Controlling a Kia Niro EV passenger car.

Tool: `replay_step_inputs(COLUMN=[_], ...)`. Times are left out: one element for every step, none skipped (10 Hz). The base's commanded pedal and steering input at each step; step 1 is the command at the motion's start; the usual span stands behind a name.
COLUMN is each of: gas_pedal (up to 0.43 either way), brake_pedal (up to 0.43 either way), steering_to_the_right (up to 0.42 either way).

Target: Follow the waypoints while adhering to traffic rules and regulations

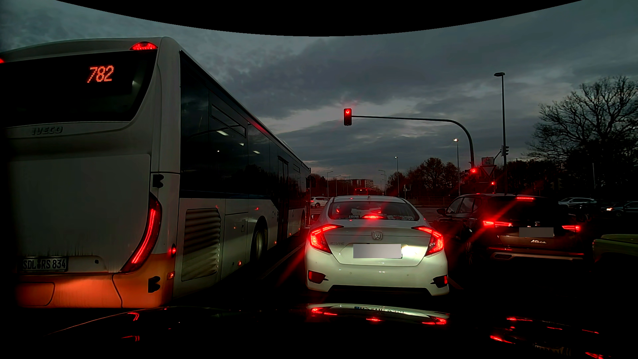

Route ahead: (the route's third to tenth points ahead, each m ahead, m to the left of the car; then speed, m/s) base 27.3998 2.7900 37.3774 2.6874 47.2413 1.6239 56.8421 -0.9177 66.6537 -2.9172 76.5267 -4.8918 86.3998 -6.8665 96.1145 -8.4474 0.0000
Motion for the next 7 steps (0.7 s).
replay_step_inputs(gas_pedal=[0.0, 0.0, 0.0, 0.0, 0.0, 0.0, 0.0], brake_pedal=[0.366, 0.36, 0.36, 0.36, 0.366, 0.366, 0.36], steering_to_the_right=[0.014, 0.013, 0.013, 0.013, 0.014, 0.013, 0.013])
